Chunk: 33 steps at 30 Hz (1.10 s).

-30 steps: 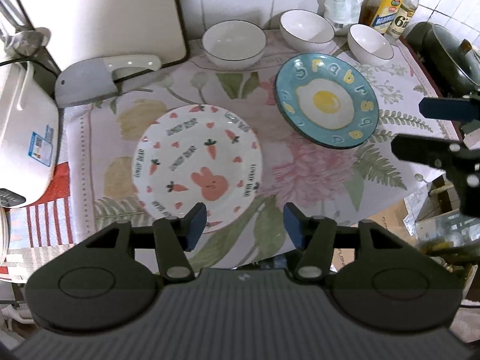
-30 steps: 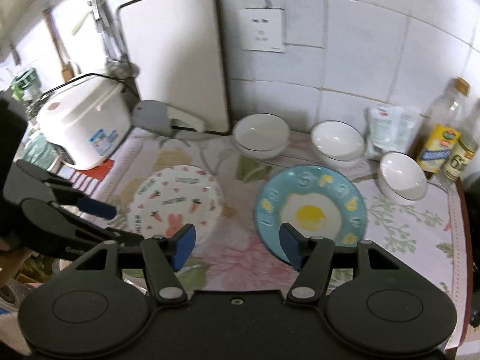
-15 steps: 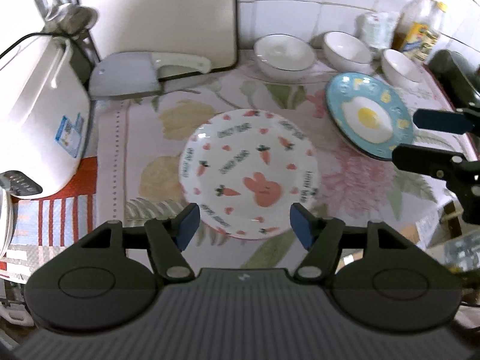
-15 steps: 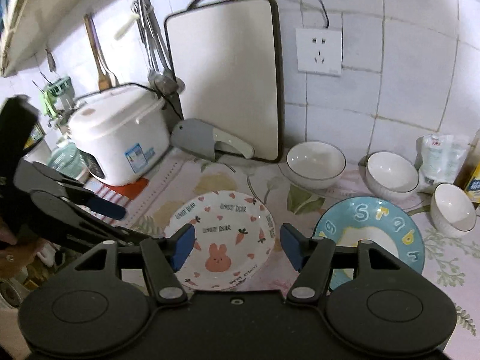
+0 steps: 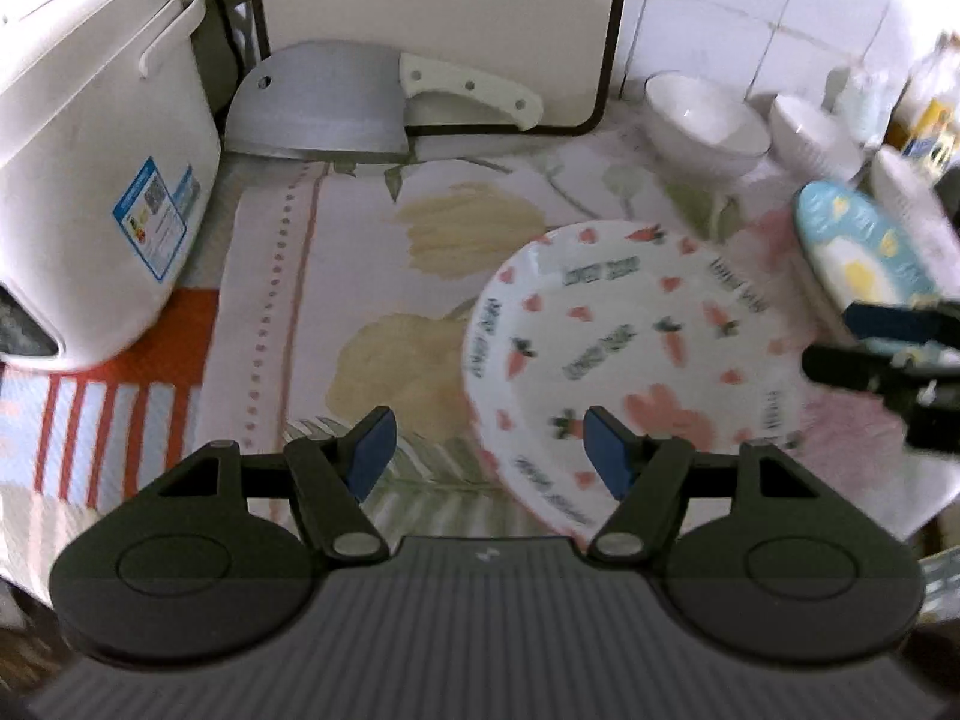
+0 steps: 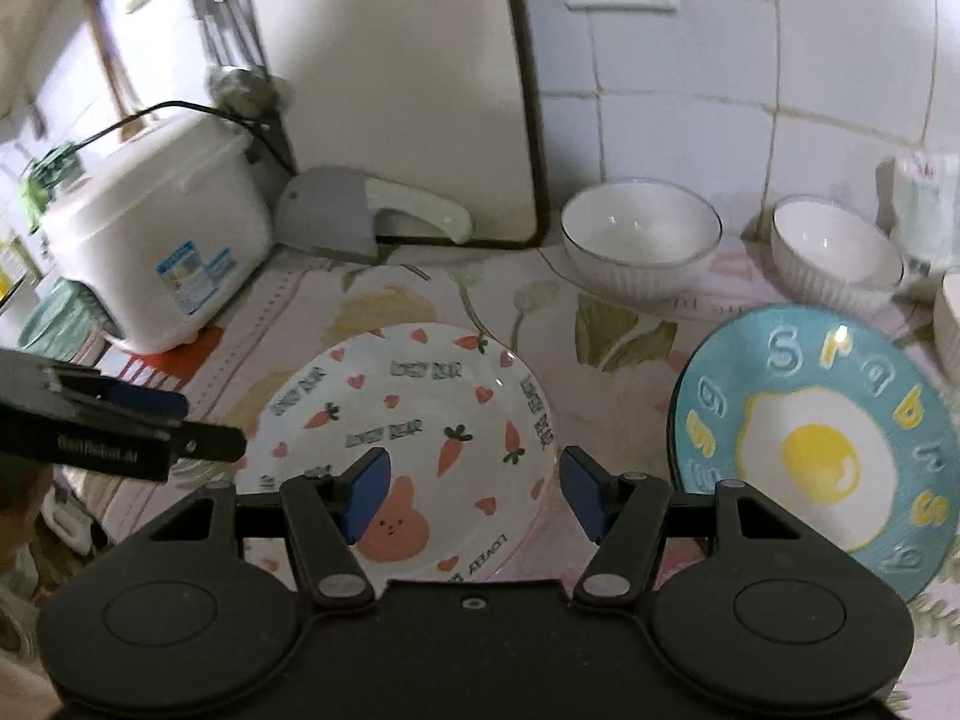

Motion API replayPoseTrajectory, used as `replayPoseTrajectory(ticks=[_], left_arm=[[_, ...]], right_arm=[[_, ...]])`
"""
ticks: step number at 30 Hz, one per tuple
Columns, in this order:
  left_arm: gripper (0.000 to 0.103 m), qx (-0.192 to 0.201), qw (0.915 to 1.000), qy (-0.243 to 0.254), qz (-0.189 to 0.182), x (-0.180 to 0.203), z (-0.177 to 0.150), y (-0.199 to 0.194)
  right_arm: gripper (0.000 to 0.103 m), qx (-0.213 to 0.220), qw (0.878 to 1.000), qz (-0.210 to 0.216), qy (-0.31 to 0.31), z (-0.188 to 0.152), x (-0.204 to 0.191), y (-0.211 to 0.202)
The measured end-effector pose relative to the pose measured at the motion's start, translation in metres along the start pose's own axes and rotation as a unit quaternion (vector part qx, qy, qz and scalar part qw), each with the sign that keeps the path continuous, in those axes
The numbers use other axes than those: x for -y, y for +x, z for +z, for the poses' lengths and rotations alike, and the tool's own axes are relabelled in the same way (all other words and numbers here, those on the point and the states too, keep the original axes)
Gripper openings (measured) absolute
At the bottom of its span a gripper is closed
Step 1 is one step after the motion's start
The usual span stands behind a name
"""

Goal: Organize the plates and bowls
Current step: 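Grasp the Lovely Bear bunny plate rim with the right tool, then lift the bunny plate with the right tool toward the egg plate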

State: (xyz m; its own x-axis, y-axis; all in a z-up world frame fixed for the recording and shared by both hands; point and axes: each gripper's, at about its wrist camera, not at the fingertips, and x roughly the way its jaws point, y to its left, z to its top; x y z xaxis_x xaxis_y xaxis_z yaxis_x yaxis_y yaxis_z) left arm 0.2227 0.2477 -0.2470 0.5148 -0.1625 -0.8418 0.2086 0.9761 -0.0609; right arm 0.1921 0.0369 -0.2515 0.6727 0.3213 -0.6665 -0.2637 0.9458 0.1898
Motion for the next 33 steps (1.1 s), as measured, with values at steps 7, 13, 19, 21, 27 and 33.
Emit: replayPoseTrajectory(ticks=[7,13,19,21,27,33], left_arm=[[0.066,0.013,0.9997,0.011,-0.016,-0.010,-0.006,0.026],[0.053,-0.008,0.9997,-0.005,-0.023,-0.015,-0.004,0.046],[0.026,-0.032,0.9977,-0.011,-0.059,-0.014,-0.001,0.054],[0.026,-0.032,0.9981,-0.005,-0.052,-0.010,-0.001,0.053],[0.025,-0.035,0.9968,-0.035,-0.062,-0.016,-0.001,0.055],[0.027,-0.048,0.9949,-0.061,-0.065,-0.019,0.002,0.059]], right_arm=[[0.067,-0.020,0.999,-0.013,0.024,-0.008,0.007,0.029],[0.065,-0.039,0.998,-0.010,0.043,-0.018,0.013,0.043],[0.045,-0.062,0.996,-0.002,0.065,-0.019,0.010,0.046],[0.040,-0.062,0.995,-0.005,0.075,-0.019,0.012,0.047],[0.025,-0.061,0.989,0.008,0.133,-0.023,0.027,0.057],[0.025,-0.066,0.988,0.012,0.142,-0.022,0.027,0.059]])
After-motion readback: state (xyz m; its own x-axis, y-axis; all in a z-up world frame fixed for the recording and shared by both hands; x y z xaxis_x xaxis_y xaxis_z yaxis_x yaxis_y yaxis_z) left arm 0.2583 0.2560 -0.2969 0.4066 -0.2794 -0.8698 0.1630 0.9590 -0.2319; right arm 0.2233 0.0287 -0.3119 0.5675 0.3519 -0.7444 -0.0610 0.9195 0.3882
